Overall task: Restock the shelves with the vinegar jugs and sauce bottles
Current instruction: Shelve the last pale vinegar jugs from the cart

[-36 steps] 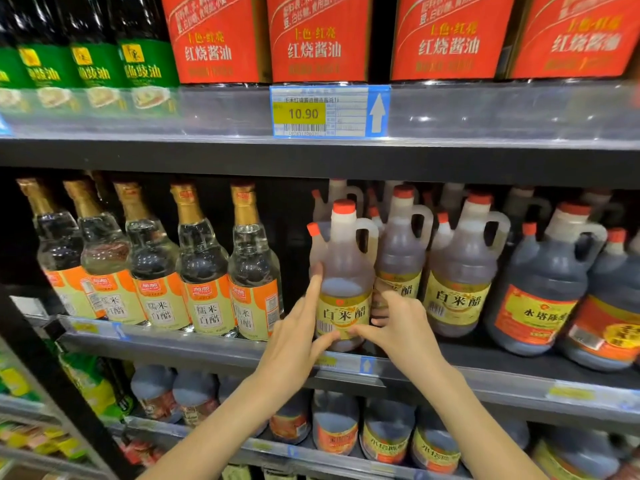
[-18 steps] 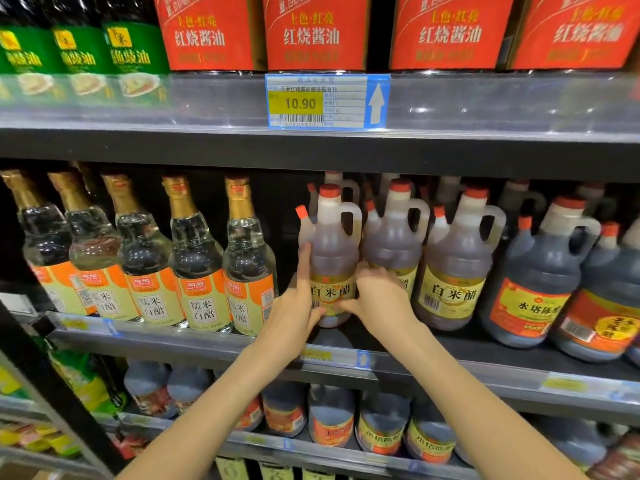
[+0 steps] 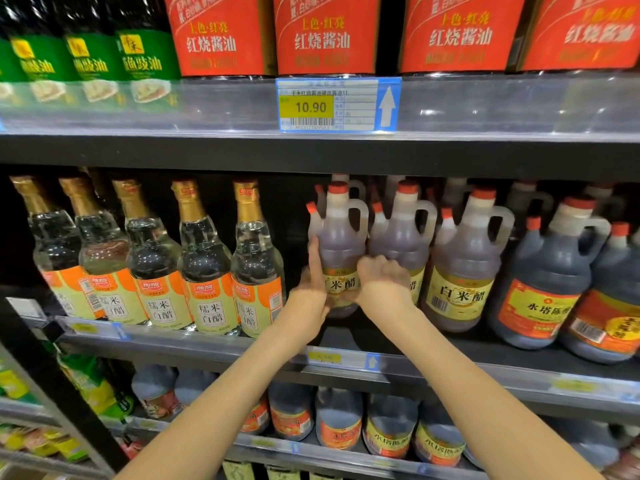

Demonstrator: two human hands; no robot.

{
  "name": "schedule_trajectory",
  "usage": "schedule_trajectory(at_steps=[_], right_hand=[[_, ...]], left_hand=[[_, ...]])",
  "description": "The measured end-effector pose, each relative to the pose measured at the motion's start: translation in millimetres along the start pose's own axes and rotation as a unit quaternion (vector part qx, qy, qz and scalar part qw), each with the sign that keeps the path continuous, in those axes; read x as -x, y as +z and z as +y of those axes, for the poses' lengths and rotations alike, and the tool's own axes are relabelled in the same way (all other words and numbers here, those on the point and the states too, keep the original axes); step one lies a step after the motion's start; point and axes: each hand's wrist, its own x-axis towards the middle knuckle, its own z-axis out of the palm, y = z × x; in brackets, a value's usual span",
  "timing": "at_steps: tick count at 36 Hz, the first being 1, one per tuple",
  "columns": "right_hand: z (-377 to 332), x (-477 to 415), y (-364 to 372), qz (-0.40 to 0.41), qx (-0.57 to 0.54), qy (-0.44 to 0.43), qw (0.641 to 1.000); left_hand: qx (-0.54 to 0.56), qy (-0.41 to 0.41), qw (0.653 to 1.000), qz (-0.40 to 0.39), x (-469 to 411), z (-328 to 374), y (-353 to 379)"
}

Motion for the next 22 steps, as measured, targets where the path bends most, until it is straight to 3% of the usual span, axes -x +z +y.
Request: schedule_trajectory(at_steps=[6, 14, 22], right_hand=[[-4, -5, 7, 0.019, 0.051, 0.014, 0.998], [2, -11, 18, 0.029, -0.004, 0.010, 1.000], [14, -6, 19, 0.001, -0.063, -0.018, 0.998]], left_hand=[[0.006, -0.041, 0.999, -0.018, -10, 4, 4], [0.030, -0.028, 0.999, 0.004, -14, -3, 9], [0.080, 0.042, 0.996, 0.027, 0, -4, 3]])
